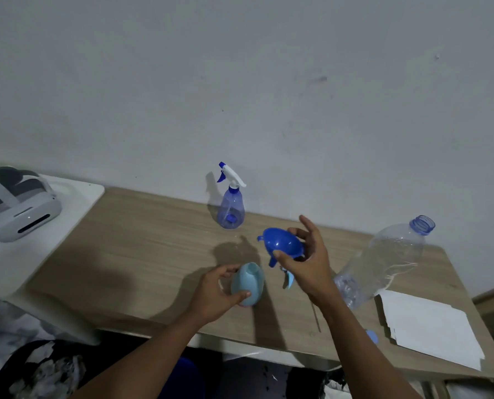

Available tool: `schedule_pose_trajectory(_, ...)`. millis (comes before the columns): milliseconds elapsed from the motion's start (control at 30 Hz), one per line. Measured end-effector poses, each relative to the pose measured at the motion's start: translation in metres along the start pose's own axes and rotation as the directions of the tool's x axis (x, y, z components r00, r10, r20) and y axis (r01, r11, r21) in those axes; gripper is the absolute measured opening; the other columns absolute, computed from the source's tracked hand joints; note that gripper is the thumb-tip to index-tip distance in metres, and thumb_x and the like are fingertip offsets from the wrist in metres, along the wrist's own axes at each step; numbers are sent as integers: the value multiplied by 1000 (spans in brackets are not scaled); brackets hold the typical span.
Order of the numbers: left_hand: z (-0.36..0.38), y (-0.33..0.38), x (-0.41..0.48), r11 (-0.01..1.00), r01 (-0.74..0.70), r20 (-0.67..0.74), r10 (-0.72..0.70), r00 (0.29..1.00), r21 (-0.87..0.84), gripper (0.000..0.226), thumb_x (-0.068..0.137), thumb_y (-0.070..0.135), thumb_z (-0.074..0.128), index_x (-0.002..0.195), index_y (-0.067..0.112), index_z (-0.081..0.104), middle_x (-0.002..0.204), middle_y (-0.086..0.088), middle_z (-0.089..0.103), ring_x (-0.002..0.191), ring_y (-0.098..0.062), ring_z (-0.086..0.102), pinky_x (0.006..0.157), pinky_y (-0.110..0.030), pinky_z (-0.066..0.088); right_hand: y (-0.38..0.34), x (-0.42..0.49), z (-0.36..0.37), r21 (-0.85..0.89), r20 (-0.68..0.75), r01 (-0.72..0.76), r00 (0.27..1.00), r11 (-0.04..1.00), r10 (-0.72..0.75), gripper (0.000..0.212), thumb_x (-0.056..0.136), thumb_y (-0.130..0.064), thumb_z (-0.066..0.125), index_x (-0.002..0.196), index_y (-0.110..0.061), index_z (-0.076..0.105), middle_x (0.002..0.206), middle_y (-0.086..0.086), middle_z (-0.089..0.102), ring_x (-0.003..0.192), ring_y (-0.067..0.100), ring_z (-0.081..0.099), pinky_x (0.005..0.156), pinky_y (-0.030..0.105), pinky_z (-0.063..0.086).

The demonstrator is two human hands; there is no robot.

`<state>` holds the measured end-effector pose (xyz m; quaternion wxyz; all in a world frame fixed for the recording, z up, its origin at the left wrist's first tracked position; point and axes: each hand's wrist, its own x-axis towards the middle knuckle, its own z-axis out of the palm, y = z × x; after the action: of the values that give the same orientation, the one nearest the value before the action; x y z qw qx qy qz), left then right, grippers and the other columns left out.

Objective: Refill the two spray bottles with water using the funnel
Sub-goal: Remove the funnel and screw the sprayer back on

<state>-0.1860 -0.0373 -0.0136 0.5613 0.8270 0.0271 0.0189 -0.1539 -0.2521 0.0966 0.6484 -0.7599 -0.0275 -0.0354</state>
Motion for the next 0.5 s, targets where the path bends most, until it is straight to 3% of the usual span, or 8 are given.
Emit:
schedule_pose_trajectory(133, 4, -4, 5, 999, -44, 27, 44, 999, 15, 69, 51, 48, 89, 114, 41, 63, 115, 12, 69, 103, -9, 64, 88, -22, 52, 15, -12, -31, 17, -91, -128, 988, 992, 129, 90, 73, -11, 88, 146, -31, 39, 124, 4, 60, 111, 19, 65, 90, 34, 58)
schedule_pose_trajectory(267, 8, -6, 9, 998, -56, 37, 56, 998, 13, 72, 53, 49, 87, 117, 29, 64, 117, 9, 69, 104, -8, 64, 89, -21, 51, 53, -37, -48, -253, -29, -249, 968, 935, 250, 100, 66, -15, 93, 144, -32, 33, 126, 6, 56, 109, 19, 64, 89, 34, 58)
schedule_pose_trajectory(400, 8, -6, 9, 1000, -26, 53, 25, 998, 4, 67, 59, 32, 94, 118, 30, 63, 118, 10, 67, 105, -6, 62, 86, -13, 47, 77, -49, -42, -568, 106, -264, 916, 780, 388, 111, 54, -30, 96, 143, -30, 30, 119, -5, 57, 107, 17, 62, 87, 31, 55)
schedule_pose_trajectory(500, 7, -4, 8, 1000, -24, 55, 24, 998, 15, 65, 63, 22, 94, 120, 31, 62, 117, 16, 65, 105, 2, 58, 81, -3, 43, 80, -47, -26, -810, 110, -225, 849, 541, 518, 90, 56, -40, 91, 130, -28, 41, 118, -3, 61, 103, 18, 61, 84, 37, 56)
